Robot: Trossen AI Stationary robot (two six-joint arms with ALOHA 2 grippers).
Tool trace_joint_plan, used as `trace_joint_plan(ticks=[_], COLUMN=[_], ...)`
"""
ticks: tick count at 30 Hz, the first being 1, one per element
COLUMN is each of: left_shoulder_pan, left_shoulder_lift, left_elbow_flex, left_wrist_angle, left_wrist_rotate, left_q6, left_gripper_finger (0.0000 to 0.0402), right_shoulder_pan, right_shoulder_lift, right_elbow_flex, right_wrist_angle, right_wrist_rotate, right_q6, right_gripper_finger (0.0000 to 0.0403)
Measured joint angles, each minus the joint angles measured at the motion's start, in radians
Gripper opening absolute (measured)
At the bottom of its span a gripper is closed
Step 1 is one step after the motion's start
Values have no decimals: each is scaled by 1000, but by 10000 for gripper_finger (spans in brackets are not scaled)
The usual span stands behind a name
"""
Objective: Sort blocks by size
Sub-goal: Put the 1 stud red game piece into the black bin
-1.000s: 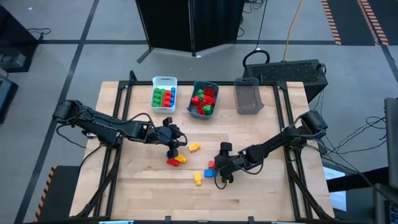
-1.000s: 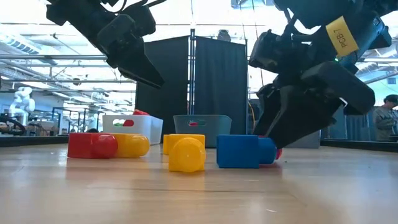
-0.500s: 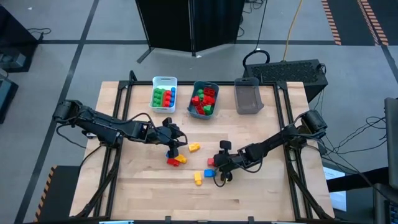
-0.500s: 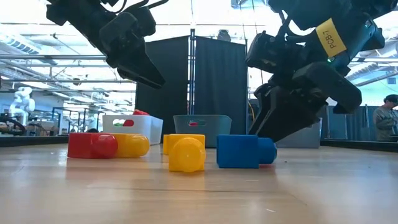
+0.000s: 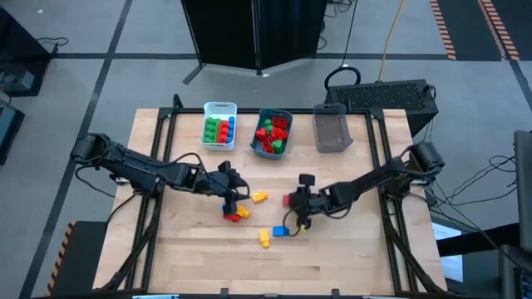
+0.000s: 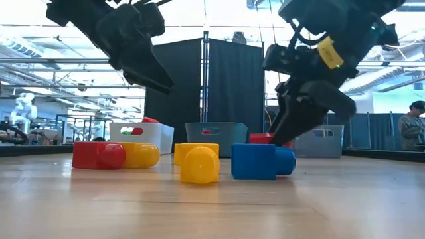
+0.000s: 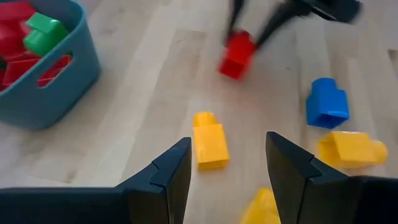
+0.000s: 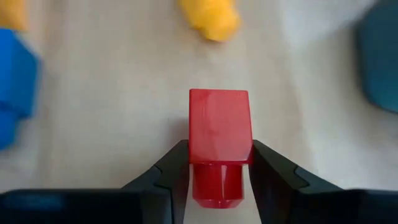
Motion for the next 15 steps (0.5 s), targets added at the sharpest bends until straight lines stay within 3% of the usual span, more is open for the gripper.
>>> trace_joint_plan(ticks=[5,12,15], left_shoulder_pan=[-31,-59,-60], left_shoulder_lift=[0,0,0], left_elbow_flex=[0,0,0], left_wrist_angle=[-2,9,9], left_wrist_rotate=[0,0,0], left_q6=[0,1,1], left_gripper_finger=[160,160,160], right_shoulder_pan=[-48,-92,-156], right_shoulder_lift=[-95,-277,-352], right_elbow_flex=[0,0,0], right_wrist_angle=[-127,-287,-396], right_wrist_rotate=[89,340,378], right_q6=[-18,8,22], right_gripper_finger=[125,125,125])
